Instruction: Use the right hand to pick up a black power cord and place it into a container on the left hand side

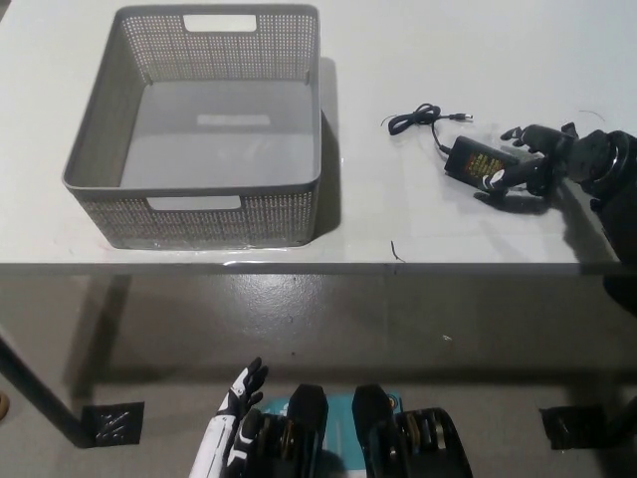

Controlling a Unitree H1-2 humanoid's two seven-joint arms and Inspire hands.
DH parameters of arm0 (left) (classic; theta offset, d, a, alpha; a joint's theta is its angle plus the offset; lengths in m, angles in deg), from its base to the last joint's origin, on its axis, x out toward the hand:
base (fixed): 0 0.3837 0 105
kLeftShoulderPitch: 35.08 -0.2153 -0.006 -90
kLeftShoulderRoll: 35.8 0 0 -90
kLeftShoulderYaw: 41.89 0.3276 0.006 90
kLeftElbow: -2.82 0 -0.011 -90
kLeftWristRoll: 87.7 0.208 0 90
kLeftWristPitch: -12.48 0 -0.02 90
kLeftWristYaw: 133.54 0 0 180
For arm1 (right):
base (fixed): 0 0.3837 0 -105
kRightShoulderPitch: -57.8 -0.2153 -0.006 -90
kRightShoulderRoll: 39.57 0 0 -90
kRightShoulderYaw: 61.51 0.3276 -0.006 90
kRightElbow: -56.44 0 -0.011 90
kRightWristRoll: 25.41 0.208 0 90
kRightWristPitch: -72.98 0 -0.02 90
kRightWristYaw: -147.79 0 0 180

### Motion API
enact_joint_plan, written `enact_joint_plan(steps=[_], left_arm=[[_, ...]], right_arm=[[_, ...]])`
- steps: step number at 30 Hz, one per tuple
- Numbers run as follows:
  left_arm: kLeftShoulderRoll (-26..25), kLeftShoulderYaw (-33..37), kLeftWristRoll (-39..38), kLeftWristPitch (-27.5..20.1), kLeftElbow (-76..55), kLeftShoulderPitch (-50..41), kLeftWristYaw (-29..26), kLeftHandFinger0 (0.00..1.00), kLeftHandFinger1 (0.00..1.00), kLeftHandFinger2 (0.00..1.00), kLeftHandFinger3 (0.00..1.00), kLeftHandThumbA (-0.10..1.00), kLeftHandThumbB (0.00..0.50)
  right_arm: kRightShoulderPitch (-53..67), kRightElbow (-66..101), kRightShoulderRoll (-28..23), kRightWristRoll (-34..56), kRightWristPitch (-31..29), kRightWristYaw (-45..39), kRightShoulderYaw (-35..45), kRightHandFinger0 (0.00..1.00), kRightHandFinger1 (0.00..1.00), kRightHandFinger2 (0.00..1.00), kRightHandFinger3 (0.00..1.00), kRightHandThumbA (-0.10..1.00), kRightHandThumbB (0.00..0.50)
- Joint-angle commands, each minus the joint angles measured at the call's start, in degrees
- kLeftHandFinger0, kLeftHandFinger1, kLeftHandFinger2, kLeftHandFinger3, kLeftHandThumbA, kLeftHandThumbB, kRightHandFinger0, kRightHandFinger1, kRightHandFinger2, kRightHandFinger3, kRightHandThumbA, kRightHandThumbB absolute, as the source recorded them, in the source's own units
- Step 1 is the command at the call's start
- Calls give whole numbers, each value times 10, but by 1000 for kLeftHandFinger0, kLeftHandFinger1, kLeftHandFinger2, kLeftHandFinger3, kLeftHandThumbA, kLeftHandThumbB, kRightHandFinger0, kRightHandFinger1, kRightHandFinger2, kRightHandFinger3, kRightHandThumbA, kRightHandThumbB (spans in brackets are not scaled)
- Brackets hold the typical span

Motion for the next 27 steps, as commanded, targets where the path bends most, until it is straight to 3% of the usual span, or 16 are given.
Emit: enact_joint_plan(steps=[1,16,27], left_arm=[[-4,5,5,-23,-5,12,3,1000,1000,1000,1000,1000,41],[-6,7,8,-11,-10,38,6,1000,1000,1000,1000,1000,56],[-8,8,14,-9,-12,51,7,1000,1000,1000,1000,1000,44]], right_arm=[[-43,-38,4,9,-49,27,0,1000,1000,1000,1000,891,500],[-65,-83,27,1,-81,52,-12,1000,1000,1000,1000,948,500],[-79,-97,48,-2,-65,59,-18,1000,1000,1000,1000,896,500]])
